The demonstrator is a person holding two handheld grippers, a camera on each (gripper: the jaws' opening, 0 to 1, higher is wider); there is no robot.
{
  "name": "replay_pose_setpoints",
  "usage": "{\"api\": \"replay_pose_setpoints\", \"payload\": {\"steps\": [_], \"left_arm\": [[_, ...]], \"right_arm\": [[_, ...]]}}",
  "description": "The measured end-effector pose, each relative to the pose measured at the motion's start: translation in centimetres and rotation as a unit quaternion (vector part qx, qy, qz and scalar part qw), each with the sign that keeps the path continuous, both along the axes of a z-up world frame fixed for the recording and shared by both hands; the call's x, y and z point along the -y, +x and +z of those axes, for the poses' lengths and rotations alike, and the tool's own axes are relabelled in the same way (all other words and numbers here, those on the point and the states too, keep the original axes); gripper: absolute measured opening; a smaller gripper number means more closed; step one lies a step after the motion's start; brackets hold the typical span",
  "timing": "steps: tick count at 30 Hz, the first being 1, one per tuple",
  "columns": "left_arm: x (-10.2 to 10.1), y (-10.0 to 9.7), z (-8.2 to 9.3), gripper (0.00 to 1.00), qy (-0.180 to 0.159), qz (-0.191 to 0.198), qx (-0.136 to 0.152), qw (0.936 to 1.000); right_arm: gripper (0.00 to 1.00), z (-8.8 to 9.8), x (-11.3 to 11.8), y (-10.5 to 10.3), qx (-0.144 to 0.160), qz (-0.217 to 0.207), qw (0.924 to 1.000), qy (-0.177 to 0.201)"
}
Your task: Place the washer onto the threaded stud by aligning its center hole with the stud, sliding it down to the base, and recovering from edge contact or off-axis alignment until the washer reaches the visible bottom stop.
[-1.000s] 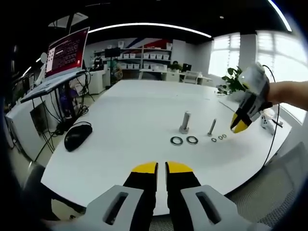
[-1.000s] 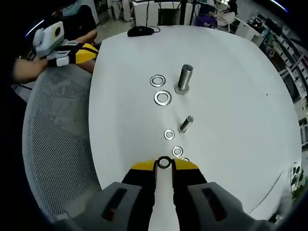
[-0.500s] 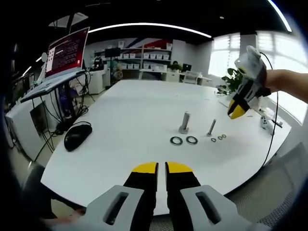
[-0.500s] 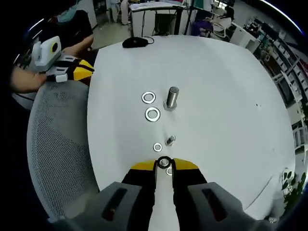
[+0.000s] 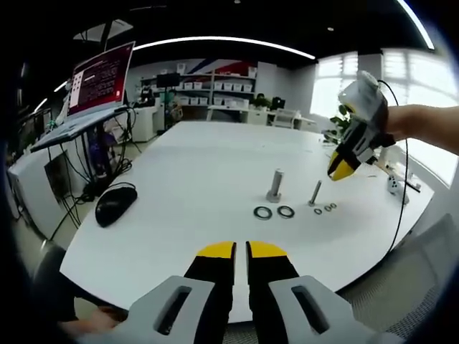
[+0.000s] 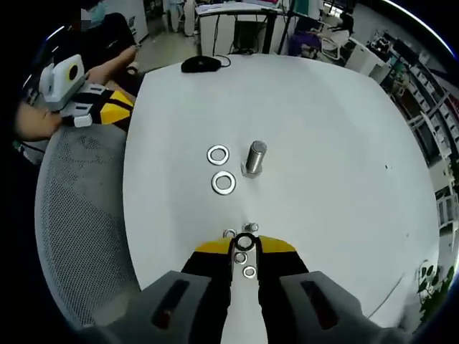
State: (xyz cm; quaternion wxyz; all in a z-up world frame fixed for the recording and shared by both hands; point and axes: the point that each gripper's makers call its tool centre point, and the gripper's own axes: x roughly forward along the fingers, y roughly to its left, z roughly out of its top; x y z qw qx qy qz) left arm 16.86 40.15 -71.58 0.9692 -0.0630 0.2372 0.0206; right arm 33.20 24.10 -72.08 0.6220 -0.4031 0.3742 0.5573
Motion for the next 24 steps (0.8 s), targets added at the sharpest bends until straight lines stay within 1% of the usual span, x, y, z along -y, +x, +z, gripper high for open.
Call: {"api": "replay_pose_setpoints", "payload": {"steps": [3, 7, 13, 16, 20, 24], "left_arm": [[0.0, 0.0, 0.1, 0.03, 0.0, 0.001, 0.002, 1.0], [-0.1, 0.0, 0.1, 0.03, -0.001, 0.003, 0.004, 1.0], [-0.2, 0.0, 0.2, 0.03, -0.001, 0.004, 0.006, 1.0], [-0.2, 0.1, 0.2, 0.03, -0.001, 0.004, 0.008, 1.0], [-0.2, 0.1, 0.2, 0.03, -0.001, 0.005, 0.007, 1.0], [-0.2, 0.0, 0.1, 0.03, -0.002, 0.005, 0.006, 1.0]], "right_arm": [[0.14, -0.4, -0.3, 0.3, 0.007, 0.006, 0.9999, -0.007], [0.14, -0.9, -0.6, 0.3, -0.002, 0.003, 0.9999, -0.01], [0.14, -1.4, -0.9, 0.8, 0.0, 0.005, 0.9998, -0.02], [0.14, -1.6, -0.9, 0.9, -0.004, 0.005, 0.9997, -0.025], [0.14, -2.0, -0.7, 1.1, 0.003, 0.012, 0.9993, -0.035], [0.14, -2.7, -0.9, 1.1, -0.008, 0.01, 0.9992, -0.037]]}}
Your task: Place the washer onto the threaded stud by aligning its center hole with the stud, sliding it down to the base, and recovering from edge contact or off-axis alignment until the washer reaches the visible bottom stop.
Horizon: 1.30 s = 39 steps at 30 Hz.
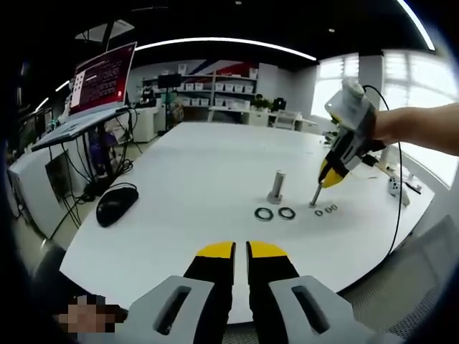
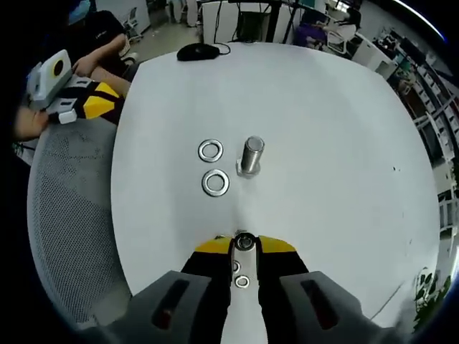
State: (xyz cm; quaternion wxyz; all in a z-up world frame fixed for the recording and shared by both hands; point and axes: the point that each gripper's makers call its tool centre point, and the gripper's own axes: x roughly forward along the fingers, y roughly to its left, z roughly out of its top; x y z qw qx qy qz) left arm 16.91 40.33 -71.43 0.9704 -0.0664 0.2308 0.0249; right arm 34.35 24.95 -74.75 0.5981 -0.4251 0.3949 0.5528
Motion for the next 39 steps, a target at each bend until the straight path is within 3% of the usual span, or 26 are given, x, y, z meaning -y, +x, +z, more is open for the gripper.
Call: {"api": "replay_pose_setpoints", "payload": {"steps": [21, 27, 39], "left_arm": [[-0.1, 0.0, 0.0, 0.03, -0.005, 0.004, 0.001, 1.0], [-0.1, 0.0, 0.0, 0.02, -0.006, 0.004, 0.002, 1.0], [-0.1, 0.0, 0.0, 0.02, -0.005, 0.004, 0.001, 1.0]], "right_arm": [[0.14, -4.3, -0.1, -0.1, -0.011, 0.014, 0.9992, -0.036], [0.15, -4.8, -0.2, -0.3, -0.01, 0.031, 0.9986, -0.042], [0.25, -4.1, 0.5, 0.0, -0.012, -0.004, 0.9997, -0.019]]}}
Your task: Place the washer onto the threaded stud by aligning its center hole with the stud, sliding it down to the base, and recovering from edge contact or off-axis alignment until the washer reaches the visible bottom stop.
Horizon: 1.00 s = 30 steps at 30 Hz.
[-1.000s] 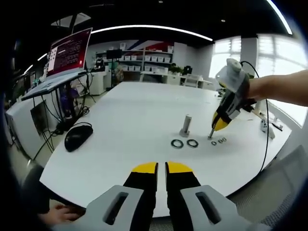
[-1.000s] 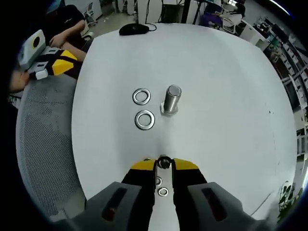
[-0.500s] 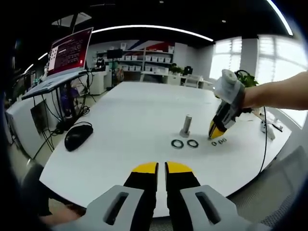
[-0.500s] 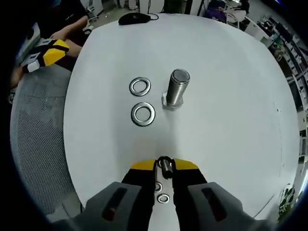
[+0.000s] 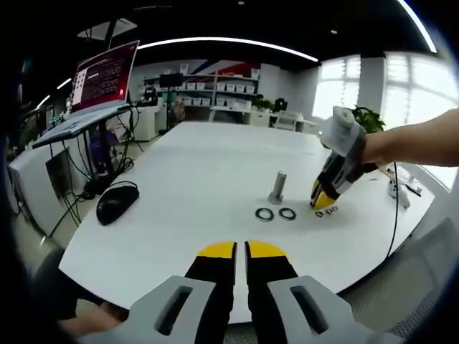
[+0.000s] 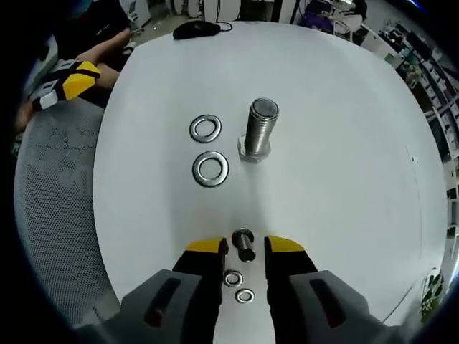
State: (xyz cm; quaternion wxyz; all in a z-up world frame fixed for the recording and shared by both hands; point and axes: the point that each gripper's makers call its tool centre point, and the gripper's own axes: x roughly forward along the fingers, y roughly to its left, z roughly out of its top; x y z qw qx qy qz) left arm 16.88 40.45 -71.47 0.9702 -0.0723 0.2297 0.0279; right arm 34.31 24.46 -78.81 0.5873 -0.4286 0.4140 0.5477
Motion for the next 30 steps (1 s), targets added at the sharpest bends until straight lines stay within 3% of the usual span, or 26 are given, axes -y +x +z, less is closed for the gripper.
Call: {"api": "replay_pose_setpoints", "payload": {"steps": [11, 30], "left_arm": [[0.0, 0.0, 0.0, 0.02, 0.0, -0.001, -0.002, 1.0], [0.0, 0.0, 0.0, 0.01, 0.0, -0.001, 0.0, 1.0]], "right_arm": [[0.24, 0.5, 2.2, -0.7, -0.01, -0.007, 0.9998, 0.013], [0.24, -0.9, 6.3, -0.1, -0.023, -0.025, 0.9993, -0.018]]}}
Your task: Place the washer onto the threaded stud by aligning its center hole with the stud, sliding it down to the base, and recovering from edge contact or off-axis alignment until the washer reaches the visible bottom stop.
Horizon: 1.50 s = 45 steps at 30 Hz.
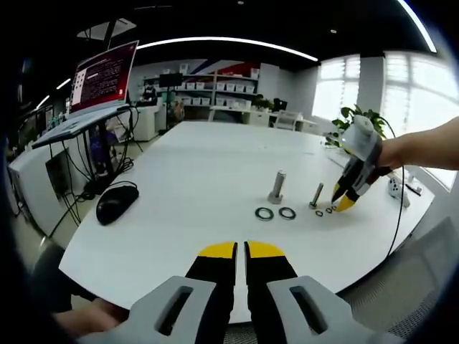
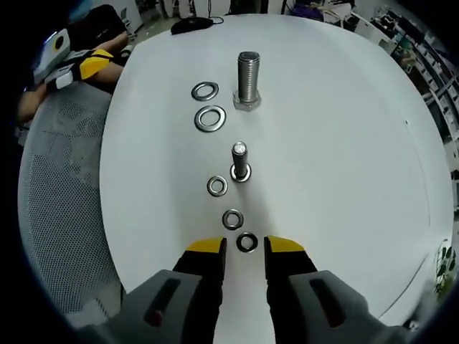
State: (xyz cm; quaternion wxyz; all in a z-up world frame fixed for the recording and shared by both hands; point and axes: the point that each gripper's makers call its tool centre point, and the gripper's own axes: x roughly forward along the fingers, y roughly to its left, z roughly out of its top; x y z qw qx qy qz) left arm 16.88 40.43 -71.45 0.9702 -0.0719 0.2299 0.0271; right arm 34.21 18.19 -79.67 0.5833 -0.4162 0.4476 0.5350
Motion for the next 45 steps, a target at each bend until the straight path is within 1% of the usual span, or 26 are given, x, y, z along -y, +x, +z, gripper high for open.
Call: {"api": "replay_pose_setpoints", "payload": {"steps": [3, 10, 11, 12, 14, 18, 22, 25, 26, 29, 33, 39, 42, 45], "left_arm": [[0.02, -0.01, 0.0, 0.01, 0.0, 0.0, -0.001, 1.0], [-0.04, -0.01, -0.03, 0.01, 0.0, 0.001, -0.001, 1.0], [-0.05, -0.01, -0.02, 0.01, 0.0, 0.001, -0.001, 1.0], [-0.06, -0.02, -0.02, 0.01, -0.001, 0.002, -0.001, 1.0], [-0.12, -0.03, -0.01, 0.01, -0.002, 0.004, 0.0, 1.0], [-0.11, -0.06, -0.05, 0.01, -0.001, 0.004, -0.002, 1.0], [-0.11, -0.08, -0.08, 0.01, 0.0, 0.004, -0.003, 1.0], [-0.11, -0.08, -0.08, 0.01, 0.0, 0.004, -0.004, 1.0], [-0.12, -0.08, -0.11, 0.01, 0.0, 0.004, -0.004, 1.0], [-0.11, -0.09, -0.13, 0.01, 0.0, 0.004, -0.005, 1.0], [-0.14, -0.14, -0.15, 0.01, 0.0, 0.005, -0.006, 1.0], [-0.1, -0.14, -0.16, 0.0, 0.0, 0.004, -0.006, 1.0], [-0.39, -0.24, -0.19, 0.0, -0.009, 0.015, -0.005, 0.9998], [-0.29, -0.23, -0.25, 0.0, -0.004, 0.009, -0.008, 0.9999]], "right_arm": [[0.23, -0.26, 0.26, -0.15, -0.007, 0.001, 1.0, -0.004], [0.22, -0.24, 0.09, 0.13, -0.005, 0.01, 0.9999, -0.01], [0.22, -0.25, 0.11, 0.04, -0.001, 0.024, 0.9996, -0.017], [0.22, -0.23, 0.03, -0.05, 0.01, 0.05, 0.9984, -0.024], [0.21, -0.28, -0.11, -0.46, 0.011, 0.067, 0.9973, -0.027], [0.2, -0.27, -0.02, -0.04, 0.001, 0.04, 0.999, -0.02], [0.2, -0.32, -0.01, -0.14, 0.002, 0.051, 0.9986, -0.015], [0.21, -0.36, -0.07, -0.15, 0.004, 0.05, 0.9986, -0.019], [0.21, -0.38, -0.1, -0.17, 0.005, 0.045, 0.9987, -0.022], [0.2, -0.45, -0.2, -0.31, 0.011, 0.052, 0.998, -0.034], [0.2, -0.4, -0.13, -0.2, 0.007, 0.038, 0.9984, -0.042], [0.2, -0.42, -0.11, -0.27, 0.009, 0.042, 0.9977, -0.054], [0.18, -0.4, -0.11, -0.41, 0.01, 0.043, 0.9976, -0.054], [0.16, -0.39, -0.2, -0.28, 0.012, 0.042, 0.9978, -0.05]]}}
